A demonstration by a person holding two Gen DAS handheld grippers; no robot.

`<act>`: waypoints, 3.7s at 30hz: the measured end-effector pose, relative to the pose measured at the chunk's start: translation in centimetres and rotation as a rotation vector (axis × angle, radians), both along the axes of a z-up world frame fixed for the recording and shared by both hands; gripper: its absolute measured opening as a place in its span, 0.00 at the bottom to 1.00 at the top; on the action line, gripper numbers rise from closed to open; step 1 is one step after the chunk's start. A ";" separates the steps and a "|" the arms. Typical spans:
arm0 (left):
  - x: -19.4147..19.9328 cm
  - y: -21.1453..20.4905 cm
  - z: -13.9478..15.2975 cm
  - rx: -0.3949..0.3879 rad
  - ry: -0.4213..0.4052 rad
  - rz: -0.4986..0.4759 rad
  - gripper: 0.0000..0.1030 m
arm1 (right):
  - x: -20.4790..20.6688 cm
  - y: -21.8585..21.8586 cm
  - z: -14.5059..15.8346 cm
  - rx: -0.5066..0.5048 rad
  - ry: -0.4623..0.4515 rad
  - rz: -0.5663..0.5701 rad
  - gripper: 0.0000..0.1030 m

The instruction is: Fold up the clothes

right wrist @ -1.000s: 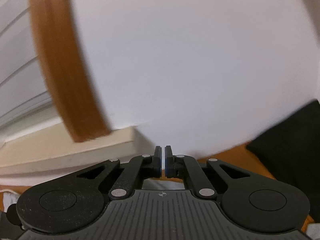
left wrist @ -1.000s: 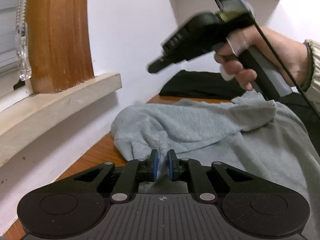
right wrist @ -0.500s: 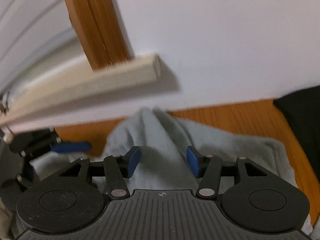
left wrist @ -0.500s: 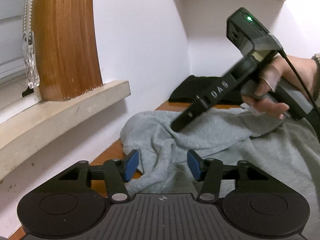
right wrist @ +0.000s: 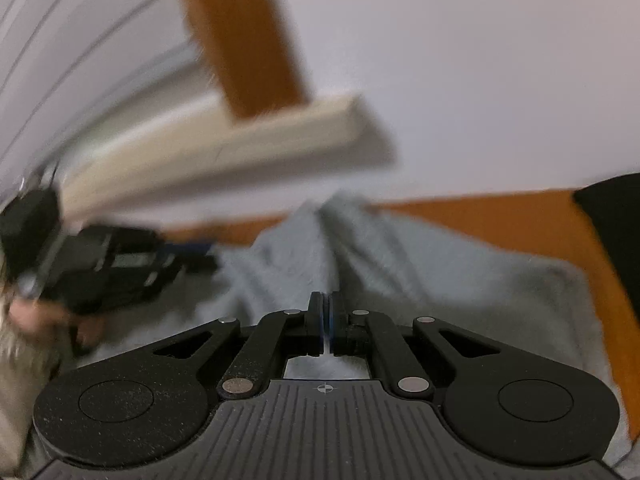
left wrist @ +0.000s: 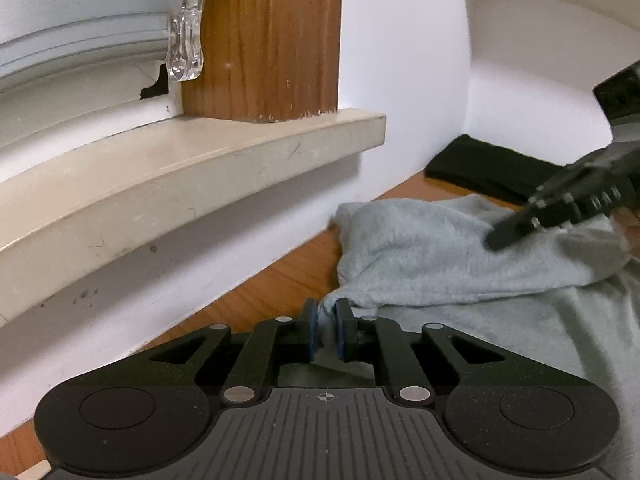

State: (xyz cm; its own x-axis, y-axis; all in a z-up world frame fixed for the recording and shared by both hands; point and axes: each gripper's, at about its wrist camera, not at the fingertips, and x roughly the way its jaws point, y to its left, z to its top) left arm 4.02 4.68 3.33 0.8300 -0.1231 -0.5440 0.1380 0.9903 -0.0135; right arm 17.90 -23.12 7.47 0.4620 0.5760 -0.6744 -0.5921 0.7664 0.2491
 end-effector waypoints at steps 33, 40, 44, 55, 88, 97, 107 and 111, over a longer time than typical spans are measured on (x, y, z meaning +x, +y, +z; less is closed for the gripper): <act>-0.9 -3.1 0.5 -0.014 -0.110 -0.064 0.87 | -1.8 0.8 -2.8 -0.132 -0.166 -0.026 0.28; -0.3 -3.2 0.2 0.011 -0.077 -0.041 0.86 | -0.7 0.3 -1.4 -0.108 -0.210 -0.037 0.29; -0.2 -3.0 0.2 0.002 -0.071 -0.036 0.73 | 2.5 -0.8 -0.6 -0.003 -0.192 -0.156 0.29; -0.8 -2.9 0.2 -0.013 -0.087 -0.078 0.23 | 7.9 1.6 -3.3 0.099 -0.039 -0.100 0.34; -1.9 -4.2 1.0 0.131 -0.104 -0.079 0.32 | 1.7 -4.7 -1.7 0.075 -0.147 -0.302 0.29; -2.4 -8.4 1.2 0.346 -0.096 -0.142 0.49 | -2.0 -8.9 -1.0 0.055 -0.174 -0.295 0.30; 0.5 -13.9 -1.2 0.644 -0.032 -0.303 0.35 | -7.6 -13.6 0.1 -0.040 -0.225 -0.256 0.41; 1.1 -14.0 -1.1 0.625 -0.048 -0.293 0.34 | -10.4 -14.4 -0.8 -0.124 -0.224 -0.207 0.41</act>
